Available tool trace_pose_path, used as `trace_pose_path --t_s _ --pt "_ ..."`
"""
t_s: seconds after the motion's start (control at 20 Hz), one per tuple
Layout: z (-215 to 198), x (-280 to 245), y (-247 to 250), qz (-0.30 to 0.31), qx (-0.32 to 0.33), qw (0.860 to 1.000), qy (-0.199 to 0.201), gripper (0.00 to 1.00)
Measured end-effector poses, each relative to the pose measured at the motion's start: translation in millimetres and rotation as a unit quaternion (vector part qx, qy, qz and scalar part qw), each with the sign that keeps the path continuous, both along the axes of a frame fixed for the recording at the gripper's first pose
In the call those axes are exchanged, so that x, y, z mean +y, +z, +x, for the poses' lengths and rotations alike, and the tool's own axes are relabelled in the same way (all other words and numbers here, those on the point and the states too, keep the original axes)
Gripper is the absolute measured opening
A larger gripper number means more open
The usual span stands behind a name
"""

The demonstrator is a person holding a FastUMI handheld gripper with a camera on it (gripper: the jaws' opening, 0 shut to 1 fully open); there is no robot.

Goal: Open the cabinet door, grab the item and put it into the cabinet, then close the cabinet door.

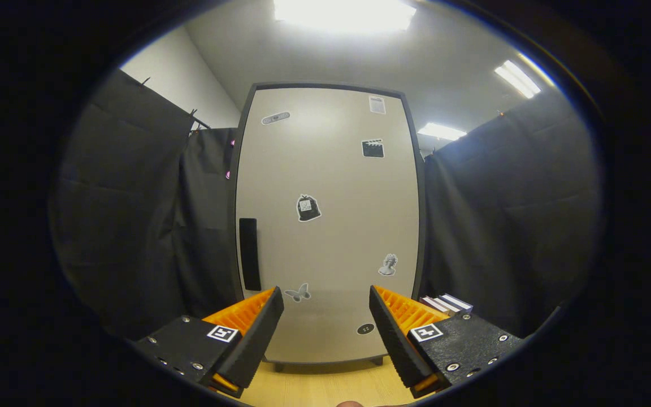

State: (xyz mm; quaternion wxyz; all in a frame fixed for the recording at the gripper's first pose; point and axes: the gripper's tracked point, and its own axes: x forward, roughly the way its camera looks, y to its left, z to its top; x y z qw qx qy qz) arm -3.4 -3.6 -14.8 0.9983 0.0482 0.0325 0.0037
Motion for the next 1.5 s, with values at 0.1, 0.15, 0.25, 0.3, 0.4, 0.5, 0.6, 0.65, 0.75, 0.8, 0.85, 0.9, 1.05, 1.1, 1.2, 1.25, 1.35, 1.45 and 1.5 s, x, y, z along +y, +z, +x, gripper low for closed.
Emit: trace_pose_path --t_s 0.1,0.15,0.25,0.3,0.4,0.5,0.6,0.65,0.75,0.8,0.85,0.9,1.05,1.1,1.2,1.25,1.35,1.45,1.5 --pt "0.8 3.3 -3.6 -0.001 0.008 1.000 0.006 0.94" --pt "1.2 4.6 -4.7 -0.001 0.012 1.000 0.009 0.95" --pt "1.9 7.0 -5.1 -0.003 0.015 1.000 0.011 0.94" --pt "2.5 8.3 -5.0 -0.004 0.015 1.000 0.012 0.95" --pt "4.8 10.3 -4.4 -0.009 0.017 1.000 0.014 0.95" --pt "9.1 15.2 -5.6 -0.010 0.019 1.000 0.019 0.94" --pt "15.0 22.5 -8.4 -0.012 0.024 0.999 0.030 0.95" --pt "18.5 25.3 -8.8 -0.012 0.023 0.999 0.033 0.95" --pt "24.4 31.8 -9.2 -0.015 0.025 0.999 0.036 0.95" --pt "27.9 36.3 -9.3 -0.017 0.025 0.999 0.038 0.95" --pt "32.1 42.1 -7.8 -0.012 0.024 0.999 0.043 0.95" --pt "36.6 48.7 -7.1 -0.002 0.023 0.999 0.046 0.95" --pt "53.9 66.8 -6.0 0.022 0.024 0.998 0.048 0.95" --pt "60.0 74.0 -6.9 0.023 0.027 0.998 0.052 0.95" --pt "73.6 89.9 -8.5 0.026 0.031 0.997 0.060 0.95" --pt "81.3 96.7 -7.1 0.033 0.030 0.997 0.061 0.95" --pt "99.2 99.4 -7.1 0.035 0.030 0.998 0.047 0.95" --pt "117.0 109.4 -13.7 0.033 0.039 0.998 0.048 0.95" --pt "122.3 112.9 -17.8 0.029 0.045 0.997 0.050 0.95"
